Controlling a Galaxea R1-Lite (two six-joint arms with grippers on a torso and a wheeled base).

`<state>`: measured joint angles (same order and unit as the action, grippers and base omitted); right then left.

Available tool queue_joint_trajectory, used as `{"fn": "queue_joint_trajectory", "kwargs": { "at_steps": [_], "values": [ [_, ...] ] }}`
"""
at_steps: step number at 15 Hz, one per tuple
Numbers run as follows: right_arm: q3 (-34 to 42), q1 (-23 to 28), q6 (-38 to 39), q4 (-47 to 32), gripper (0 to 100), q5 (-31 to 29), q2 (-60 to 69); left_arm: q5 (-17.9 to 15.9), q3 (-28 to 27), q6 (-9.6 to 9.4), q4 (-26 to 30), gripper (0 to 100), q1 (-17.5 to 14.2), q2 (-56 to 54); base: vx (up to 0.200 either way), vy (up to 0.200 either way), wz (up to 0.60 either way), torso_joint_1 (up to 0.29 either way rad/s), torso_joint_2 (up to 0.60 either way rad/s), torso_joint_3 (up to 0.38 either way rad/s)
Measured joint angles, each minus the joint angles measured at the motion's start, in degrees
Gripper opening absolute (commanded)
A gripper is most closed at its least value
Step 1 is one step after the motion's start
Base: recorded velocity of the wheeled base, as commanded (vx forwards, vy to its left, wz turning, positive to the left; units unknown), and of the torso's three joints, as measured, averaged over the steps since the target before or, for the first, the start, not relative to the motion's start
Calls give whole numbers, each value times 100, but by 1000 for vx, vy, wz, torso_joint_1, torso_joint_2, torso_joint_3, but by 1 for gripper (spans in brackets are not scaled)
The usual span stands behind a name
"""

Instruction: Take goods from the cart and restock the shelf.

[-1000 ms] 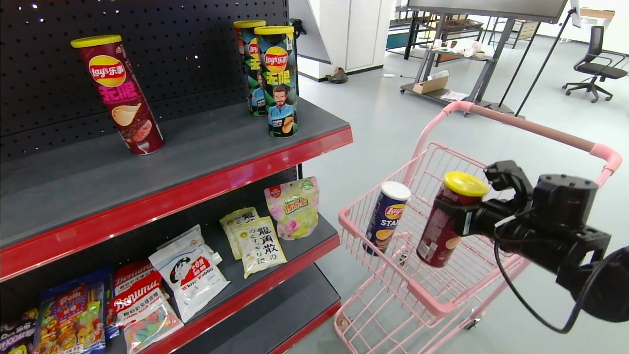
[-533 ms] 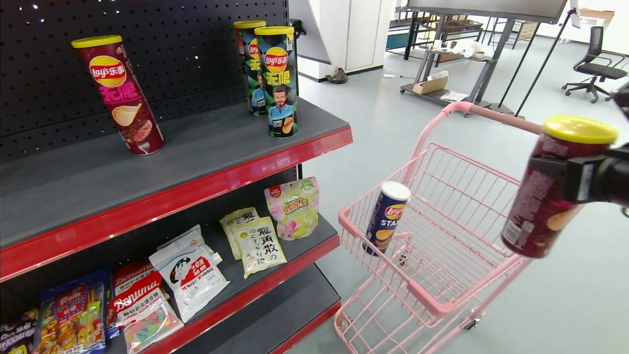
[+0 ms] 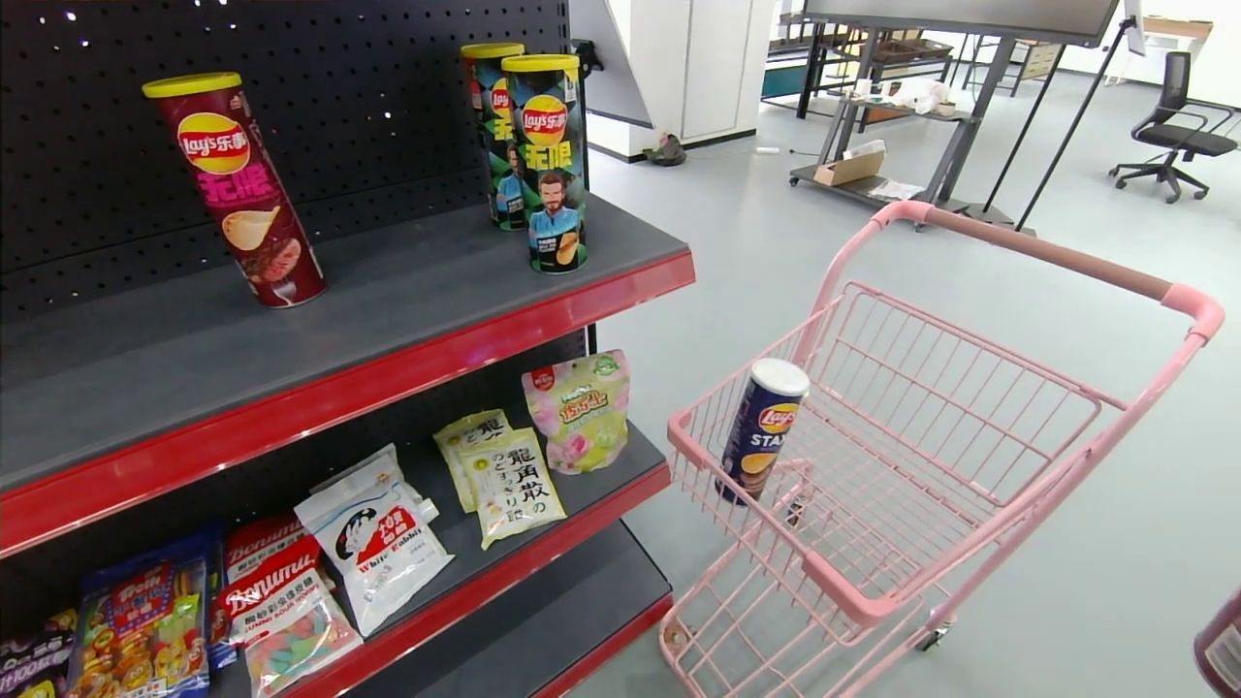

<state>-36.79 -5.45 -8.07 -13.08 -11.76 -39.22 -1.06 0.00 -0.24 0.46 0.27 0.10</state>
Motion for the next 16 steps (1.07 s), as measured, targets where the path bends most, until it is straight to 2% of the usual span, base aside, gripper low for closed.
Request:
{"fn": "queue_joint_trajectory", "kwargs": {
  "at_steps": [6,16],
  "values": [
    [182,55,-93,-2,0,41,490,0,0,-2,-4,100,0,1,0,0,0,197,-527,-329],
    [157,22,-121,72,0,68,112,0,0,-2,-2,100,0,1,0,0,0,179,-427,-253]
  ]
}}
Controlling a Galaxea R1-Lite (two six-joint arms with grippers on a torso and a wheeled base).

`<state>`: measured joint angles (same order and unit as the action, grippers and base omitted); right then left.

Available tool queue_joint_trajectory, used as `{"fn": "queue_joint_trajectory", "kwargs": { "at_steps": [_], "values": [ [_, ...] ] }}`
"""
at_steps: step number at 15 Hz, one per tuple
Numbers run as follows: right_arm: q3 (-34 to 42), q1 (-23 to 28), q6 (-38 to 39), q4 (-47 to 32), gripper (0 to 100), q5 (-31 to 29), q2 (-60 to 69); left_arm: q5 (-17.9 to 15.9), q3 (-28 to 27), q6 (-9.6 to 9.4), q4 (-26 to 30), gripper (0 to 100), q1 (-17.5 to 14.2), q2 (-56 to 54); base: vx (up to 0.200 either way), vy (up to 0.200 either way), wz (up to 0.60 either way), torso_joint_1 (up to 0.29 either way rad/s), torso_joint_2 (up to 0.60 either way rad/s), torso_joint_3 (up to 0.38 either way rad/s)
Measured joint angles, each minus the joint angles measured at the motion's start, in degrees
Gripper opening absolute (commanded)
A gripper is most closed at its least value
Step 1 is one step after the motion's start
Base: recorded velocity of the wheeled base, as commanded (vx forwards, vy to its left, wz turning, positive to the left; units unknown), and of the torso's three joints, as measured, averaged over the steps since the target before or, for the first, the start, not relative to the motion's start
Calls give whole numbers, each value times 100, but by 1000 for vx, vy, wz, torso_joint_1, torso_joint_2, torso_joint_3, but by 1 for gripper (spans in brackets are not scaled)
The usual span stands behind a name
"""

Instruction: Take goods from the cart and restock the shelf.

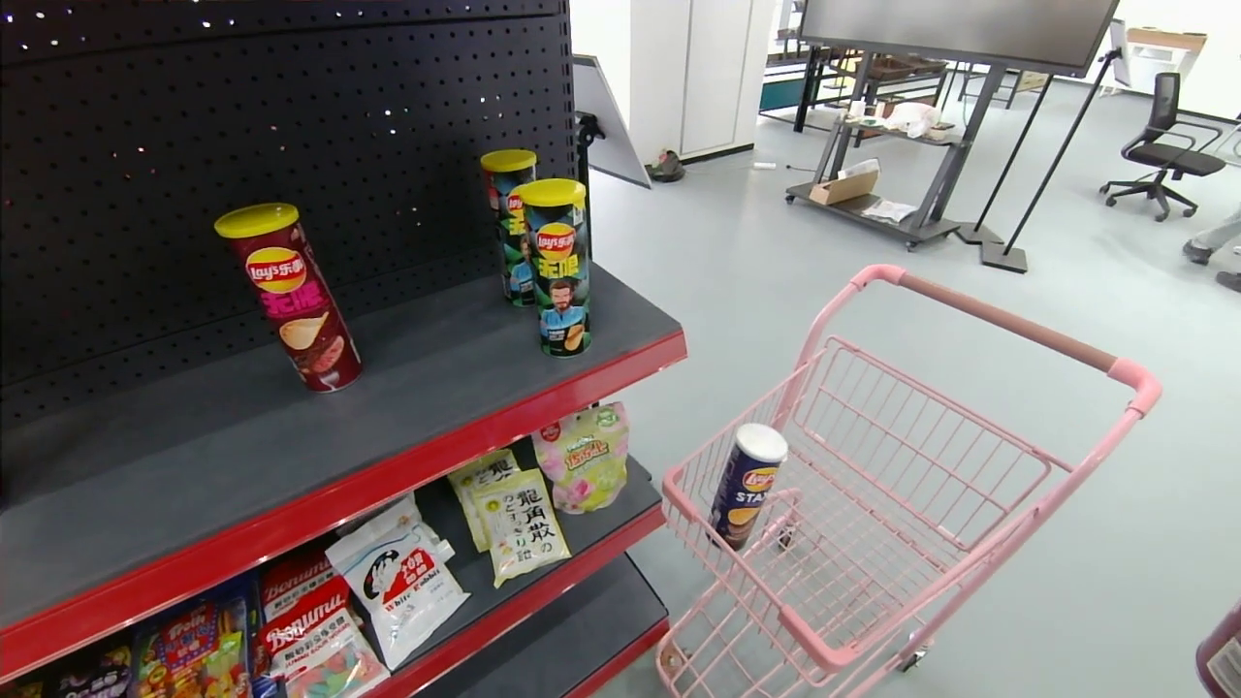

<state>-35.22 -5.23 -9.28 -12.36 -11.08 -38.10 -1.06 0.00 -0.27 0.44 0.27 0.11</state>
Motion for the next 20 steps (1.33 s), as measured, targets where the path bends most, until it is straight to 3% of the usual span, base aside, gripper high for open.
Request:
{"fn": "queue_joint_trajectory", "kwargs": {
  "at_steps": [2,15,20],
  "values": [
    [-20,13,-2,88,0,-11,-115,0,0,0,0,100,0,-1,0,0,0,154,-366,-210],
    [218,41,-11,101,0,-51,95,2,0,2,0,100,-2,-1,0,0,600,13,-19,-12],
    [512,88,17,112,0,-71,633,2,0,2,0,100,0,0,0,0,0,0,0,0]
  ]
}}
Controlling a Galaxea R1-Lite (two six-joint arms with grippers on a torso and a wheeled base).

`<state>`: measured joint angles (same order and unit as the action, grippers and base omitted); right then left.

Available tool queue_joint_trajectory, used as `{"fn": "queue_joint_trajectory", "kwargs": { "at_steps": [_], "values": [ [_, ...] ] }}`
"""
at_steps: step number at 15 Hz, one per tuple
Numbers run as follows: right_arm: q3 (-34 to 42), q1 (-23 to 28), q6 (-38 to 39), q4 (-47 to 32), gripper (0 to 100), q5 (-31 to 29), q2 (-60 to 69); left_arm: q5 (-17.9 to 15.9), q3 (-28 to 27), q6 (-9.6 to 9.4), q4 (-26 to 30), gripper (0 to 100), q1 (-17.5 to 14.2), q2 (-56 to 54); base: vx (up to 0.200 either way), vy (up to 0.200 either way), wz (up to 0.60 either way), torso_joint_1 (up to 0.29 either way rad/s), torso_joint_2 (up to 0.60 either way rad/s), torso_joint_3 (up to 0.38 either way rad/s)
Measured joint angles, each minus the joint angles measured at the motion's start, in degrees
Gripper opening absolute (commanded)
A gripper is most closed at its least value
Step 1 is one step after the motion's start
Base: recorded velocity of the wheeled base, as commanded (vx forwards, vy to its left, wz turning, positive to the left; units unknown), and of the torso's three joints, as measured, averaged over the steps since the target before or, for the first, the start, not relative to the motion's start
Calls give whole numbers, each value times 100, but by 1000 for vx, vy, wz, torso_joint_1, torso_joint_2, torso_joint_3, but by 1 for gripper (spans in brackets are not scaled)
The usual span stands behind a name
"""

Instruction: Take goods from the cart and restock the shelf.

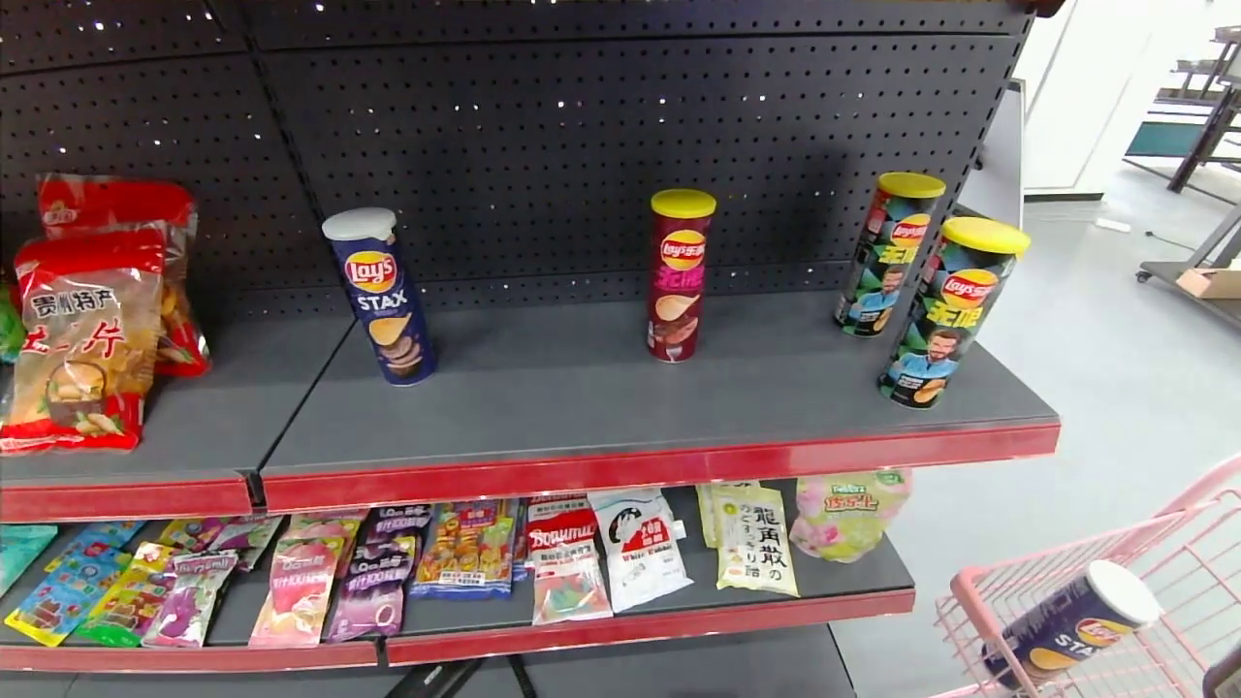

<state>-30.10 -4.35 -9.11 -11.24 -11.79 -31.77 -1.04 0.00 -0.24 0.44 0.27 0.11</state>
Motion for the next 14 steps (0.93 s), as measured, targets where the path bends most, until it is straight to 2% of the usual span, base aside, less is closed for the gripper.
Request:
{"fn": "queue_joint_trajectory", "kwargs": {
  "at_steps": [5,14],
  "values": [
    [500,50,-15,-69,0,152,1146,0,0,-2,0,100,0,0,200,0,0,-2,-5,3],
    [1045,-5,-30,-28,0,196,2219,-16,0,-9,7,100,6,40,0,0,0,0,0,0]
  ]
}}
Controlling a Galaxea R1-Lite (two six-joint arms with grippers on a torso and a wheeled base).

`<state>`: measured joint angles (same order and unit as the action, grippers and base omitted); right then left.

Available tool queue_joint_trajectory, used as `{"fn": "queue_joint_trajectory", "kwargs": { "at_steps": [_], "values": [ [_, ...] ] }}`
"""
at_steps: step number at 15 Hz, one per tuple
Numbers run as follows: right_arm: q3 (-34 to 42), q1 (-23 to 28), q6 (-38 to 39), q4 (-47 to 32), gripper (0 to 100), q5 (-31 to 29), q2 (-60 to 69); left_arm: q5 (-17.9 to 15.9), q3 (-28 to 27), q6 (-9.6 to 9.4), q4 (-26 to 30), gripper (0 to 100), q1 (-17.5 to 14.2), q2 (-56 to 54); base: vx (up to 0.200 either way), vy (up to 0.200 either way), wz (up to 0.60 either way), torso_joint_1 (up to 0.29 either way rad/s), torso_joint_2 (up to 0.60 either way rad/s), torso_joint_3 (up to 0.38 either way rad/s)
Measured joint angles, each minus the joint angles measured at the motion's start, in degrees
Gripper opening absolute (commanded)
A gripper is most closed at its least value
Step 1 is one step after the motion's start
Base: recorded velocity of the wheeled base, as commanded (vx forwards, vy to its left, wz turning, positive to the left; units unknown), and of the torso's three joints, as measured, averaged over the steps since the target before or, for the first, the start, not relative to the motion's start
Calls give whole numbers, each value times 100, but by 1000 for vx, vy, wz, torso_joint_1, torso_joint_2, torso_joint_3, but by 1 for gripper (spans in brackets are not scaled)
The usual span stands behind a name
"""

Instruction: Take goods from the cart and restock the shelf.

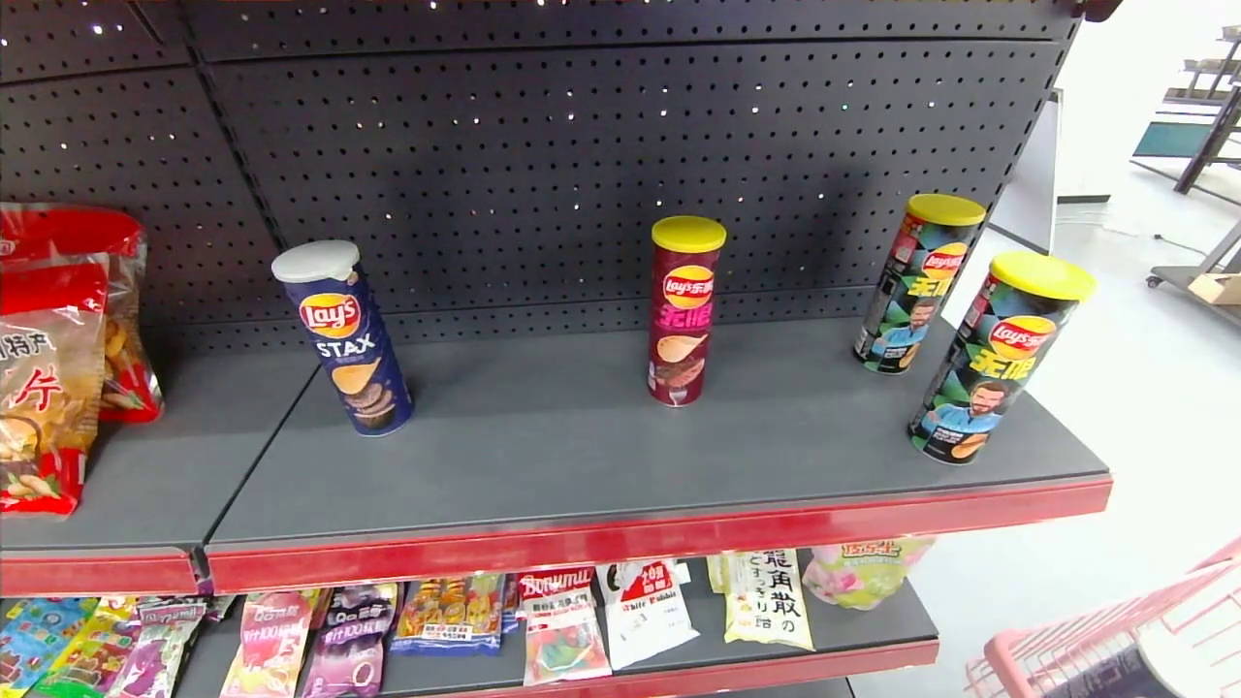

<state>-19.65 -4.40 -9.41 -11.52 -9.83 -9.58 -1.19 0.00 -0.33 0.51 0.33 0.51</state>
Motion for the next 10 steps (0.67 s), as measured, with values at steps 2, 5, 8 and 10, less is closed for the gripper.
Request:
{"fn": "queue_joint_trajectory", "kwargs": {
  "at_steps": [2,5,8,10],
  "values": [
    [78,-2,5,11,0,79,94,-68,0,-49,-2,100,38,98,0,0,0,0,0,0],
    [193,-102,35,-11,0,567,116,-550,-13,-372,-2,100,127,213,0,0,0,0,0,0],
    [246,-157,38,-22,0,586,66,-589,-16,-410,-5,100,247,321,0,0,0,0,0,0],
    [183,-160,38,11,0,573,-94,-595,-18,-410,-9,100,385,395,0,0,0,0,0,0]
  ]
}}
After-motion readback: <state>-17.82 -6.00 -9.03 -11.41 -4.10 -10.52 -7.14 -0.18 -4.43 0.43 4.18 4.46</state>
